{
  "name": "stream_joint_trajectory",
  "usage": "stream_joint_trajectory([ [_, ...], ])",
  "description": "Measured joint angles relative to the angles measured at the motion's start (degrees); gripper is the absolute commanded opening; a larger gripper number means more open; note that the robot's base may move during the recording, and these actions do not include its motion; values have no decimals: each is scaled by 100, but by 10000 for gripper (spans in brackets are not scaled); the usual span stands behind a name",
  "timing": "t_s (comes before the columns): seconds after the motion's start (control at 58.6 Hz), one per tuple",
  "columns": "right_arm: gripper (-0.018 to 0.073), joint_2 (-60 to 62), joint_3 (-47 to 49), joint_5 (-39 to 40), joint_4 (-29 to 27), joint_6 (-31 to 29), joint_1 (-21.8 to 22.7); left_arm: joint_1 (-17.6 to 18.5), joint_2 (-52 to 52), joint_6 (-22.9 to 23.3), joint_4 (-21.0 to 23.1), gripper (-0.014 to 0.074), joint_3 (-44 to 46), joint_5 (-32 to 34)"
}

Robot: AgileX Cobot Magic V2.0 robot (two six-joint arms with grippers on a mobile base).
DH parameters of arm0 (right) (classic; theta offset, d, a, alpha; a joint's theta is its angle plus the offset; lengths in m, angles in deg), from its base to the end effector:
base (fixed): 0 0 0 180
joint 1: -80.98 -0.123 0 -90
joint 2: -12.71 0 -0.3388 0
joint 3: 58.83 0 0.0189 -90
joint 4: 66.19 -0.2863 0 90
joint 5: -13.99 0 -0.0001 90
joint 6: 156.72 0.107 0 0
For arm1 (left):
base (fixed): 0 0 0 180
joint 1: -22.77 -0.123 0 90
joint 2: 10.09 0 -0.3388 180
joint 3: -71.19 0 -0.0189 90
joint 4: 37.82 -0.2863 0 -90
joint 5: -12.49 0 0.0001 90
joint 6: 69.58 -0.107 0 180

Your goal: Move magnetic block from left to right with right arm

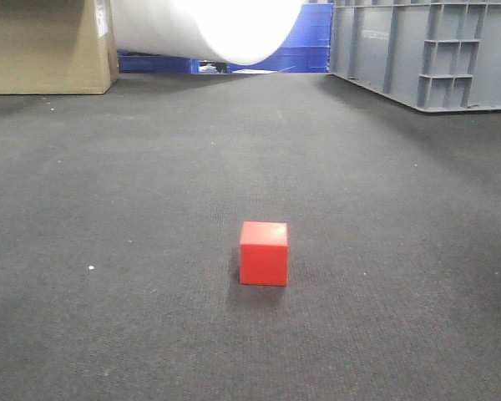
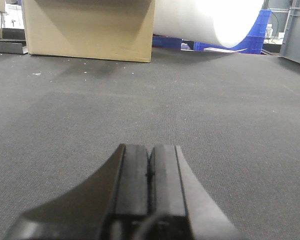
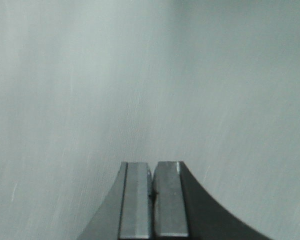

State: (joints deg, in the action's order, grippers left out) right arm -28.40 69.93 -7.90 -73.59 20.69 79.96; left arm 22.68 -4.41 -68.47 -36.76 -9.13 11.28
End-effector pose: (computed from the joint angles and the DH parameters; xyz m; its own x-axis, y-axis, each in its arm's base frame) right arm 0.1290 0.0074 0.3092 -0.4113 0.0673 -0.9090 -0.0310 0.9957 0.0877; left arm 0.0540 0.0000 0.2005 0.0487 -0.0378 -0.9981 0.0007 0.9993 -0.0378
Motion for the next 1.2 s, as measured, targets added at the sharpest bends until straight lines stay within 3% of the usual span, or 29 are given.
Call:
stream_joint_trajectory([
  [0.427, 54, 2440, -1726, 1313, 126, -38, 0, 0, 0, 0, 0, -117, 0, 0],
  [0.802, 54, 2658, -2201, 1343, 122, -38, 0, 0, 0, 0, 0, -117, 0, 0],
  [1.195, 54, 3503, -2876, 1873, 325, -12, 0, 0, 0, 0, 0, -117, 0, 0],
])
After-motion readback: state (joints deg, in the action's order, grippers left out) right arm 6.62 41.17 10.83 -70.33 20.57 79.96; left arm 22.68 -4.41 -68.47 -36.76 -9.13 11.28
